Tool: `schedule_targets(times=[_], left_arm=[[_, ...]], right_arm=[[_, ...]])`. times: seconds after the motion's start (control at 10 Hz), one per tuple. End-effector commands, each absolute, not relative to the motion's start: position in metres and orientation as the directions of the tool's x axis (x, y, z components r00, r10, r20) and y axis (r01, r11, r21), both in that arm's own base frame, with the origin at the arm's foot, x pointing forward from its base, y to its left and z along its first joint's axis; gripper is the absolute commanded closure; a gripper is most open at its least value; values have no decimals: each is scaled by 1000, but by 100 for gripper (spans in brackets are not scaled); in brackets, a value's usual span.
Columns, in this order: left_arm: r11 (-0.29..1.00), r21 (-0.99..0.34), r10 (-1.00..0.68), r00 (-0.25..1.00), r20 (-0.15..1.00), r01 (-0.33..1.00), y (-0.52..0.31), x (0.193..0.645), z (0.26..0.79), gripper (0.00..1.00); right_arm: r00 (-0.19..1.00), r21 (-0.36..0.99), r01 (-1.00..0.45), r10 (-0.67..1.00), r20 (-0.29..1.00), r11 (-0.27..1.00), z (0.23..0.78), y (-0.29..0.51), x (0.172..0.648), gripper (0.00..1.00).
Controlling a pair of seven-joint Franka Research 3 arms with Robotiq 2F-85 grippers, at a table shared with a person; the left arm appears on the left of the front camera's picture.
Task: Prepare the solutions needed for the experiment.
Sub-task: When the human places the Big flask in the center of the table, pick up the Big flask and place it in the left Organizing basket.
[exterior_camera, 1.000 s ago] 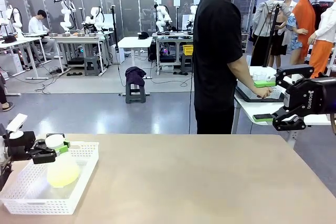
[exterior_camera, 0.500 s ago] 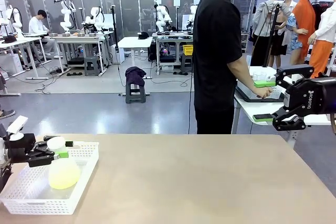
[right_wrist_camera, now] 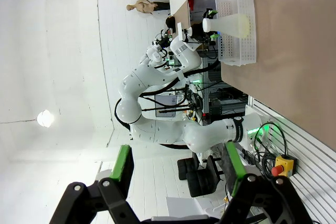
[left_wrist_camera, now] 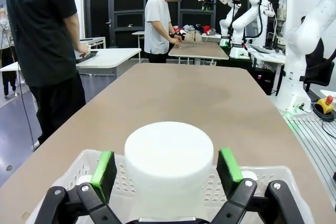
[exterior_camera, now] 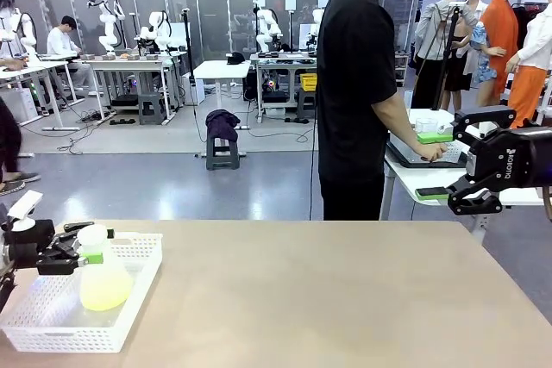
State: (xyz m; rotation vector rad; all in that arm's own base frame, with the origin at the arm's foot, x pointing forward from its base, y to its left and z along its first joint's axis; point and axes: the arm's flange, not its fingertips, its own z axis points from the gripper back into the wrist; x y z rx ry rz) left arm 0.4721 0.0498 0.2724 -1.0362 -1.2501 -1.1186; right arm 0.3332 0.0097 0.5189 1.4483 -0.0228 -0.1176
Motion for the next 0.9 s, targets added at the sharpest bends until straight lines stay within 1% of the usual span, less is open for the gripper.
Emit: schedule_targets(times=[0.0, 0.6, 0.8], left_arm=[[160, 29, -60, -20, 998, 987, 46, 473, 273, 2], [163, 16, -59, -7, 998, 986, 47, 472, 272, 2], [183, 6, -83, 10, 997, 983, 64, 471, 273, 2]], right_arm=[[994, 992, 64, -94, -54, 107, 521, 10, 333, 15], [994, 992, 64, -94, -54, 107, 521, 10, 333, 15], [994, 992, 64, -94, -54, 107, 521, 10, 333, 15]])
